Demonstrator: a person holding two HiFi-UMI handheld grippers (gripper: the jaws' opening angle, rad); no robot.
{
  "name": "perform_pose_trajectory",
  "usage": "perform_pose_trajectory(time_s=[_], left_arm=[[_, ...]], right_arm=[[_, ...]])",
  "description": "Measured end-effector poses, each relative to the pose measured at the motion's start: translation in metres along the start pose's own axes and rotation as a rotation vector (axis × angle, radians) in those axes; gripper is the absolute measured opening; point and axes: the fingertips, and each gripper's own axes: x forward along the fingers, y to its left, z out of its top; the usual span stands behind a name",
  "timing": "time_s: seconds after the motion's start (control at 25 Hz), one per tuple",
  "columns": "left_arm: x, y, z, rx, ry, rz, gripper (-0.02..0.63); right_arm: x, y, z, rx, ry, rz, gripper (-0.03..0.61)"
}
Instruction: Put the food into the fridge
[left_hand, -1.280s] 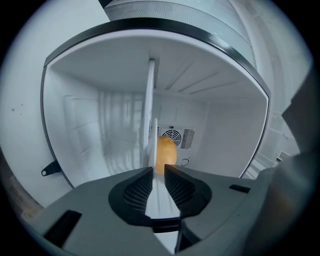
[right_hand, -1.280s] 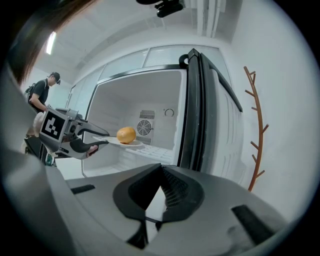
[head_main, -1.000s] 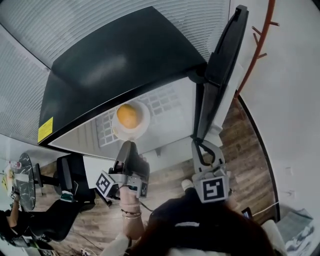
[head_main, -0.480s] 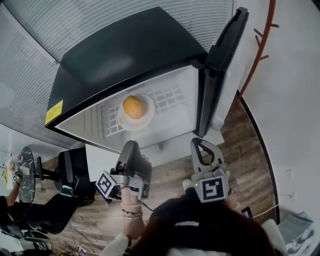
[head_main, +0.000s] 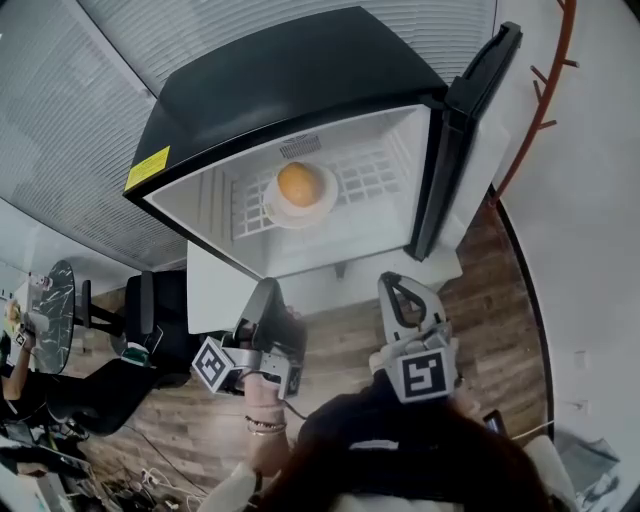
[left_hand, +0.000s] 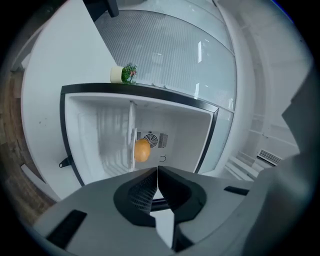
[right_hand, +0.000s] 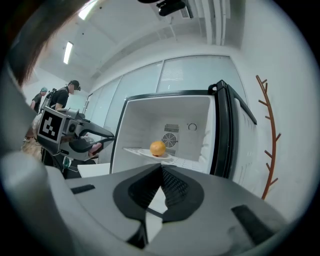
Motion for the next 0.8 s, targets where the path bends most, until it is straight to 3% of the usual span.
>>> perform_pose_trajectory(time_s=[0.8], left_arm=[[-0.129,-0.046,-0.029,0.085,-0.03,-0.007,0.0]], right_arm=[[-0.086,0.084,0.021,0.019,-0.014,0.075,0.0]])
